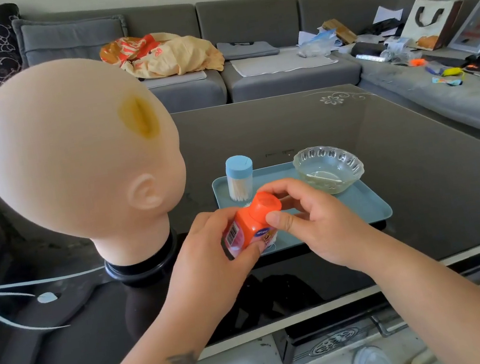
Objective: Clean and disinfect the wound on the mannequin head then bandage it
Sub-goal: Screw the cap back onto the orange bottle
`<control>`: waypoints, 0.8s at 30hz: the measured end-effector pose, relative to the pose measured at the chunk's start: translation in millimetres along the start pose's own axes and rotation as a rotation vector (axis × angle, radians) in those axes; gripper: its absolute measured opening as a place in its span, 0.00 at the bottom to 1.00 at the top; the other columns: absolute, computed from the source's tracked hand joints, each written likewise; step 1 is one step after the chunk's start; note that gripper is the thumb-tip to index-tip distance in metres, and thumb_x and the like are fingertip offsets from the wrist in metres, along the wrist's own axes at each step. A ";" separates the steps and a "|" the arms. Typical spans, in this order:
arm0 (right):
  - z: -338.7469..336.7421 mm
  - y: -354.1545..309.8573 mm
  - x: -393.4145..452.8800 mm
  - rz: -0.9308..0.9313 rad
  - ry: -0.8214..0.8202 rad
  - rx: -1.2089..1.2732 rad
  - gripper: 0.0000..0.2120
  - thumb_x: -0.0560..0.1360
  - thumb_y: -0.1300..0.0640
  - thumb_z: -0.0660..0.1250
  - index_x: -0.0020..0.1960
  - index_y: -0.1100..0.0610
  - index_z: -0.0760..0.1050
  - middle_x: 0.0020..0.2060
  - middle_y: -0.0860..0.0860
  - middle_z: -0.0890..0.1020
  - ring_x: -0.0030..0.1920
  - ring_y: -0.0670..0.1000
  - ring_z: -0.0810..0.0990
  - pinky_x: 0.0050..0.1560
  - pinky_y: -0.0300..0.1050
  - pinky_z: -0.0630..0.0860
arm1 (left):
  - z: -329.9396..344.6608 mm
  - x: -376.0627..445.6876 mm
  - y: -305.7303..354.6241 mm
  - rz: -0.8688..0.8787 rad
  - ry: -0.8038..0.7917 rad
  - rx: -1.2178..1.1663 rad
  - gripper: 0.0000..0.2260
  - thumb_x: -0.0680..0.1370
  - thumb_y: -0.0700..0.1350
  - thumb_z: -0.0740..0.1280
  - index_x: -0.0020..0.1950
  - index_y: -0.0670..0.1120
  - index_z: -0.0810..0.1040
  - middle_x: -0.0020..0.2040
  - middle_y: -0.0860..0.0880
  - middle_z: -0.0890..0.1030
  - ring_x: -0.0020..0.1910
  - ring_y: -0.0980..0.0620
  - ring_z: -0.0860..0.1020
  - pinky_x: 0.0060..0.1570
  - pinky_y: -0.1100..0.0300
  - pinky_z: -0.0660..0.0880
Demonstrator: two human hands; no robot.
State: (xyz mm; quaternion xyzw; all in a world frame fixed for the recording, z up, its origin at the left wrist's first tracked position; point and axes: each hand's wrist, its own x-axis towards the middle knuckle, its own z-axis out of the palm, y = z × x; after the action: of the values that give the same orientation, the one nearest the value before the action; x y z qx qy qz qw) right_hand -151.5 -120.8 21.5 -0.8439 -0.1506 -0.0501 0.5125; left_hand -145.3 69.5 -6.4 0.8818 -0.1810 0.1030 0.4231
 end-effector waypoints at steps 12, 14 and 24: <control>-31.6 5.1 31.6 0.036 0.216 -0.085 0.14 0.76 0.58 0.67 0.57 0.41 0.74 0.51 0.37 0.80 0.51 0.36 0.77 0.53 0.38 0.72 | -0.7 3.5 -13.4 -0.089 -0.081 0.051 0.25 0.70 0.59 0.70 0.66 0.60 0.69 0.59 0.61 0.70 0.54 0.65 0.72 0.41 0.76 0.64; -39.2 9.2 42.4 0.064 0.265 -0.120 0.14 0.76 0.57 0.67 0.57 0.42 0.74 0.50 0.37 0.80 0.49 0.34 0.77 0.49 0.34 0.70 | -2.9 4.7 -15.2 -0.091 -0.086 0.052 0.24 0.71 0.59 0.70 0.65 0.60 0.69 0.60 0.60 0.70 0.55 0.65 0.72 0.42 0.77 0.63; -40.0 36.3 92.3 0.182 0.262 -0.333 0.12 0.75 0.59 0.66 0.58 0.50 0.75 0.49 0.46 0.79 0.49 0.48 0.78 0.49 0.41 0.70 | -5.7 10.6 -17.6 -0.094 -0.125 0.066 0.21 0.71 0.59 0.69 0.63 0.61 0.70 0.58 0.61 0.69 0.53 0.65 0.71 0.42 0.77 0.63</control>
State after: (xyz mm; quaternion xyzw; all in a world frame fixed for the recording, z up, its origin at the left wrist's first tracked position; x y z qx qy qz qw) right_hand -50.0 -152.8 31.5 -0.9132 0.0042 -0.1369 0.3837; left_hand -128.7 81.6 -11.9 0.9076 -0.1621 0.0336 0.3859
